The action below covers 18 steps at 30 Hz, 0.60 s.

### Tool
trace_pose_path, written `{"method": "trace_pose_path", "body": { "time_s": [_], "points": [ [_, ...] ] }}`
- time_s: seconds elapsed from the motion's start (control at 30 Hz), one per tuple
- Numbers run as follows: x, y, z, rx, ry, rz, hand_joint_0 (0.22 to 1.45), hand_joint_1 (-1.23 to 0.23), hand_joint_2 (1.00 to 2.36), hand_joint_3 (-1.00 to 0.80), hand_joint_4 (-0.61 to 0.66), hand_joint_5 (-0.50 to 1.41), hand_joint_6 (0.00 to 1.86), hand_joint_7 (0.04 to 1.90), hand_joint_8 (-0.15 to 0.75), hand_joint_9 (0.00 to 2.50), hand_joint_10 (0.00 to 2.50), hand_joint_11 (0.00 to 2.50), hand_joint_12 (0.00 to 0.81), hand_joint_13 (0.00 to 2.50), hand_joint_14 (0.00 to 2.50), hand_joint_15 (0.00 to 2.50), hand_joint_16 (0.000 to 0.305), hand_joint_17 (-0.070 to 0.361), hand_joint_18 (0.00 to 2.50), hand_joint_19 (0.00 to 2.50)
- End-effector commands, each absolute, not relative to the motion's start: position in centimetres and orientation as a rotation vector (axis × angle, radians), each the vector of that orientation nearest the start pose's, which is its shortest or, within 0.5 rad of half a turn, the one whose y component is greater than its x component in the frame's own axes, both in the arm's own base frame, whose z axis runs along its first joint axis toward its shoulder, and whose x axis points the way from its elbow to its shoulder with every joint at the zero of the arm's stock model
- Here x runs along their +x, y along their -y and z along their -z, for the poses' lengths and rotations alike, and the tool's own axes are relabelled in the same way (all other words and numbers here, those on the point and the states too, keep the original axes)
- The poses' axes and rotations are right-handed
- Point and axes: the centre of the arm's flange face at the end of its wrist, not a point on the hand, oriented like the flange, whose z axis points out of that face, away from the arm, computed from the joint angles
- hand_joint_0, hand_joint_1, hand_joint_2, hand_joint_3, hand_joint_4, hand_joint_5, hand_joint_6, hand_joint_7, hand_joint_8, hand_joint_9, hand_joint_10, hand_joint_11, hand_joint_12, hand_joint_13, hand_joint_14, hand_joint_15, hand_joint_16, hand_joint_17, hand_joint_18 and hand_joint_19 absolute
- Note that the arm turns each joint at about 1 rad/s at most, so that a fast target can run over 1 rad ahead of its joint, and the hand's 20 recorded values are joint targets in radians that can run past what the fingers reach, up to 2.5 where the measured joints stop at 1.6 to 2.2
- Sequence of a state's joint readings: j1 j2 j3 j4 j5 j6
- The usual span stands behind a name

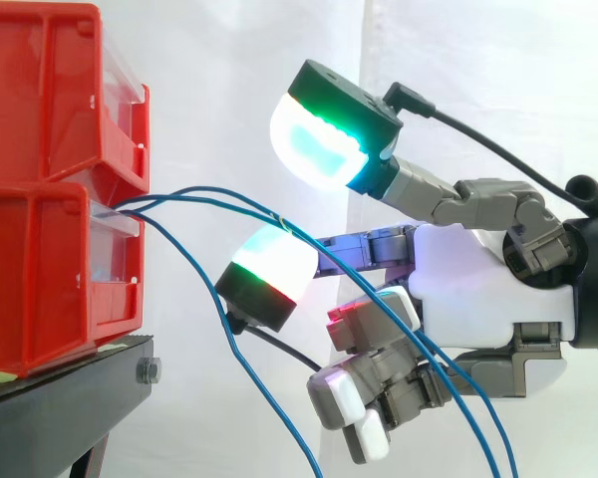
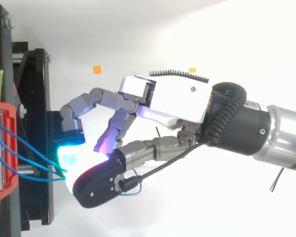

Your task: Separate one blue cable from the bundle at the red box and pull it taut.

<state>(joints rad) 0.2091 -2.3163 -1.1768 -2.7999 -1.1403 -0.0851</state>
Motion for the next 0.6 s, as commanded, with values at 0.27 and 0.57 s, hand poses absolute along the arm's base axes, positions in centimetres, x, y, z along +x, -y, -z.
{"method": "trace_pose_path", "body": {
  "time_s": [0.27, 0.57],
  "points": [
    [76.58, 1.56, -23.86, 1.256, -1.099, -0.973, 0.55, -0.76, 1.00, -0.50, 0.08, -0.13, 0.78, 1.24, 0.329, 1.29, 0.03, 1.07, 0.425, 1.08, 0.03, 0.79, 0.060, 0.135, 0.85, 0.82],
    [76.61, 1.56, -23.89, 1.254, -1.097, -0.974, 0.58, -0.70, 1.02, -0.23, 0.05, -0.15, 0.79, 1.27, 0.314, 1.26, 0.03, 1.07, 0.417, 1.06, 0.03, 0.79, 0.058, 0.131, 0.83, 0.83]
  ]
}}
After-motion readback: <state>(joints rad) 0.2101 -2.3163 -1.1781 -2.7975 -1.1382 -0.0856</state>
